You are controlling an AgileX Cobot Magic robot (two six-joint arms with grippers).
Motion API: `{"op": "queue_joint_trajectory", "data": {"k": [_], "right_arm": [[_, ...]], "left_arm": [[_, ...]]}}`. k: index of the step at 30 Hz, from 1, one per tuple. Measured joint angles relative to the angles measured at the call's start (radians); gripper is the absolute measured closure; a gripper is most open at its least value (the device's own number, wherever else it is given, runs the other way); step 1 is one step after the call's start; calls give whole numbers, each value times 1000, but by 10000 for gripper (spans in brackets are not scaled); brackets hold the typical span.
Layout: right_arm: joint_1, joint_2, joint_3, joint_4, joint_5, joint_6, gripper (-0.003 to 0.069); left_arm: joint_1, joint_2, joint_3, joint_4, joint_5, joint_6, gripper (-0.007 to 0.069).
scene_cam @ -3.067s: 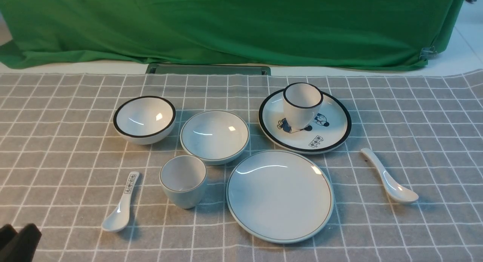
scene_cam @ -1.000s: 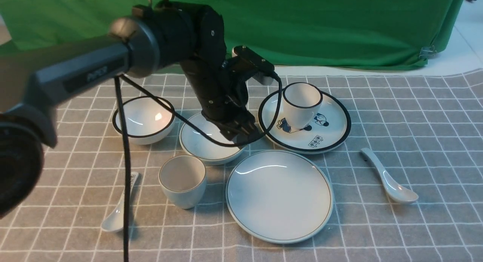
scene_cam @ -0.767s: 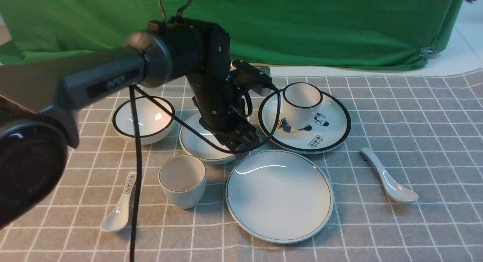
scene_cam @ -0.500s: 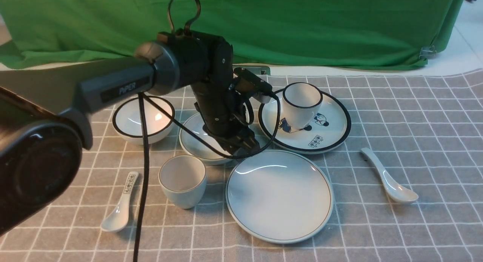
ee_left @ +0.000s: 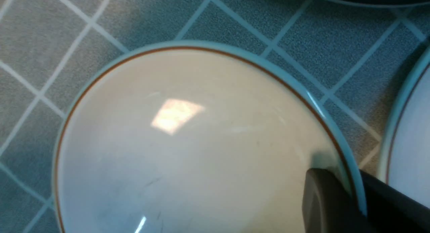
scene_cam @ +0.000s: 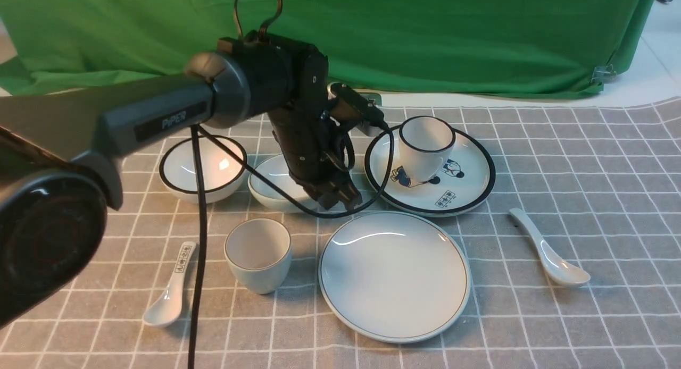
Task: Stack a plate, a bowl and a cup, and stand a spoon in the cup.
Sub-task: Use the left arm to grab a blue rice bowl, then use the left arm to put the blue rice bowl into the blue large plate in the middle
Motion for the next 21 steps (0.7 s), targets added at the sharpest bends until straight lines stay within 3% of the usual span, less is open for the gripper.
{"op": "queue_joint_trajectory", "data": {"k": [5,9,14,21], "right_arm": [[0,0,0,-1,1,-4,570],[0,0,0,-1,5,-4,570],[0,0,0,-1,20,-4,570],[0,0,0,-1,30,16,570]], "left_arm": [[-87,-107,9,20,62,-64,596],[-256,-230,72,34,71,-97,596],[-379,-245,188,41,61,-118,596],[-396,-206,241,71,-19,-121,596]]}}
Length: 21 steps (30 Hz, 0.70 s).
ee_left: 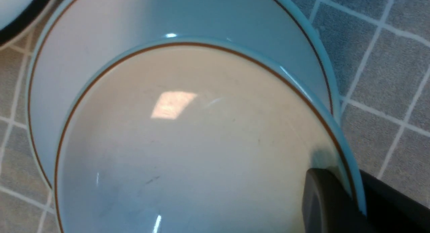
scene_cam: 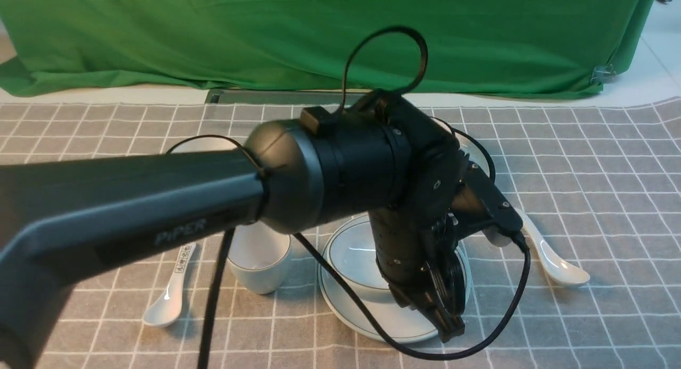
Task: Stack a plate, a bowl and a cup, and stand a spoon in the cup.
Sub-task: Use the left arm to put the blue rice bowl into the blue large plate in the middle
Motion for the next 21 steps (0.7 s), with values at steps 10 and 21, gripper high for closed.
{"op": "queue_joint_trajectory", "data": {"k": [10,21], "right_arm": [[0,0,0,1,0,0,561],[0,0,0,1,0,1,546]], "left_arm": [[1,76,1,29,-46,20,594],[1,104,0,0,-46,23,338]]}}
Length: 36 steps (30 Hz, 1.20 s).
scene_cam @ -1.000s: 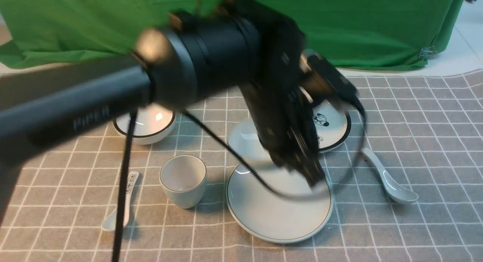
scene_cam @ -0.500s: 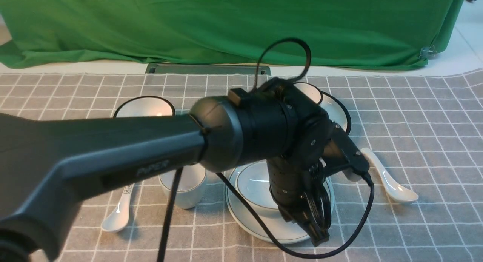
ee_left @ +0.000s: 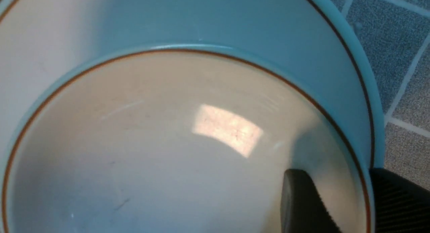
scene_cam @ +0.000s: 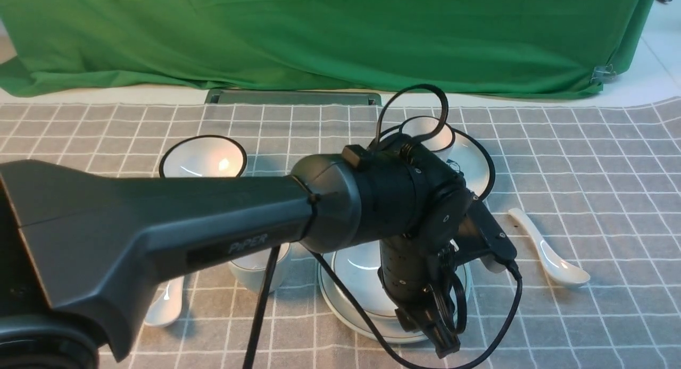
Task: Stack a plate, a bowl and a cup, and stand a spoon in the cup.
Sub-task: Use the left arm to put the blue rice bowl into the blue large plate in the middle, then use the left arm to grab a blue teacup
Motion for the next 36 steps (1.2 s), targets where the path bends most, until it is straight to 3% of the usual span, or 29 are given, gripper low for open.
{"op": "queue_joint_trajectory", "data": {"k": [4,8,12,15,19,24,29,36], "right_arm": [[0,0,0,0,0,0,540],[0,0,0,0,0,0,537],[0,0,0,0,0,0,533],[0,0,0,0,0,0,531],[0,0,0,0,0,-1,530],[0,0,0,0,0,-10,526],[0,0,0,-1,-1,-28,521],[0,0,0,-1,-4,-28,518]], "left_arm": [[0,-22,0,0,8,-5,186],[2,-102,0,-3,86,-26,111],[34,-225,9,-29,186,15,159],[152,-362,90,-94,249,107,284],[303,-416,225,-156,222,200,355],[419,-416,342,-150,66,246,305],[437,-388,358,-147,3,309,221],[437,-306,358,-135,-22,325,211]]}}
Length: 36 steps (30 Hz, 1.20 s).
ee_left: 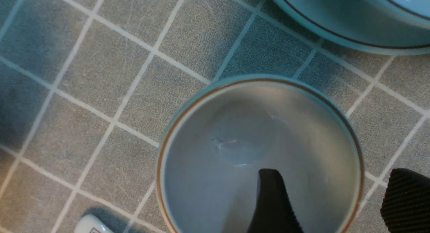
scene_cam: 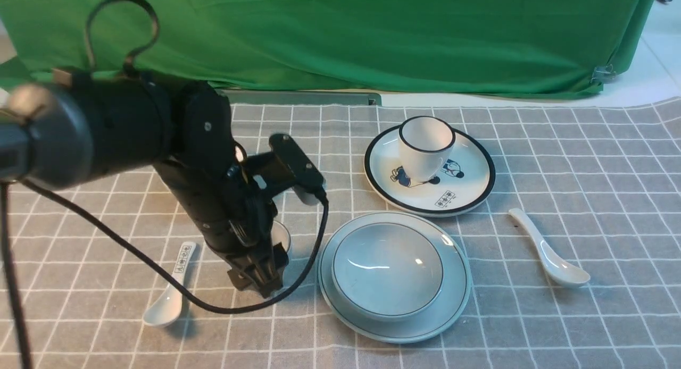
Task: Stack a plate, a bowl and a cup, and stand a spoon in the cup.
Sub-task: Use the left arm to grab a blue teacup, then use the left arm to put the blue teacup into the blue rice bowl in the middle
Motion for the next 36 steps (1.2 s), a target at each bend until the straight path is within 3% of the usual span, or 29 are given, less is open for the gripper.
{"op": "queue_joint_trajectory", "data": {"k": [3,6,9,12,16,21,26,36], "right_arm": [[0,0,0,0,0,0,518],[0,0,0,0,0,0,517],[0,0,0,0,0,0,517],[0,0,0,0,0,0,517],[0,0,0,0,0,0,515],[0,0,0,0,1,0,515],[0,0,0,0,25,0,515],[0,0,0,0,79,0,515]], "left_arm": [[1,40,0,13,-5,0,277],[2,62,0,16,-5,1,497],[-5,53,-20,4,30,-11,586],[-43,14,-69,-13,73,-31,596],[-177,-39,-243,-38,129,-40,596],[-274,71,-440,-32,223,-44,596],[-285,229,-528,-9,282,-44,596],[-282,362,-549,18,240,-43,591]]}}
